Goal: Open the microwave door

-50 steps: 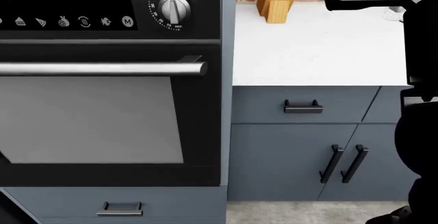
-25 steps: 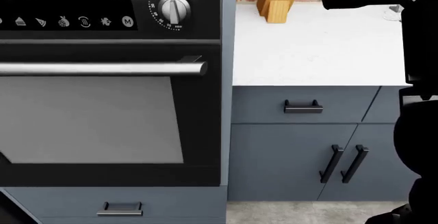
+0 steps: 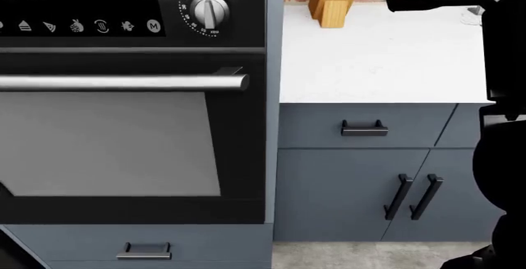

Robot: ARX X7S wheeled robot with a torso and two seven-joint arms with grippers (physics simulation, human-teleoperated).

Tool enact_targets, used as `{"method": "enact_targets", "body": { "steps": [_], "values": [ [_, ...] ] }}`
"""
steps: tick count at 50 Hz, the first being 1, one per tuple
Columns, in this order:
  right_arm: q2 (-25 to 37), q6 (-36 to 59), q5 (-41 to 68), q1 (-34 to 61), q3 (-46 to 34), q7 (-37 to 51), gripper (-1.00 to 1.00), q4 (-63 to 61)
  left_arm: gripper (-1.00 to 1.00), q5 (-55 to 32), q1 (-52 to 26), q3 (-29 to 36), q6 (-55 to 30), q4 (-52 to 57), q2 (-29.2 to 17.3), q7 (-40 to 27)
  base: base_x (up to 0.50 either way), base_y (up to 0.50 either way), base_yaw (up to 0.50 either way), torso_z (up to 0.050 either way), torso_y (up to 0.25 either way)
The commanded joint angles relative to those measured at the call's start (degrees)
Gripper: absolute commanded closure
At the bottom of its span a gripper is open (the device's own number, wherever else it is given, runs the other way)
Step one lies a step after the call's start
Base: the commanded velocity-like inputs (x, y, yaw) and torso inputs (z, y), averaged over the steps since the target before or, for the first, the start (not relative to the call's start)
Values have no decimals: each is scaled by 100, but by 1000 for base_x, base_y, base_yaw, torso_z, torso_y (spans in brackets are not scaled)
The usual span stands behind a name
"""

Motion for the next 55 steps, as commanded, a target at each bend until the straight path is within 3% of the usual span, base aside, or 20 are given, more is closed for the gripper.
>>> {"method": "enact_targets", "body": {
  "steps": [1, 33, 44, 55],
  "values": [
    [20, 6, 34, 21, -28, 35, -100, 9, -100, -377, -79, 120, 236, 128, -167, 244, 0, 0, 0, 0, 10],
    [51, -1, 98, 69, -160, 154, -100, 40, -100, 385, 411, 429, 757, 144, -1091, 794, 0, 0, 0, 0, 0],
    [65, -26, 124, 64, -186, 180, -100, 59, -100, -273, 521, 40, 552, 416, -1156, 463, 0, 0, 0, 0, 0],
    [70, -92, 143, 5, -194, 206, -100, 75, -100, -1397, 1022, -486, 379, 732, -1276, -308, 0, 0, 0, 0, 0]
  ]
}}
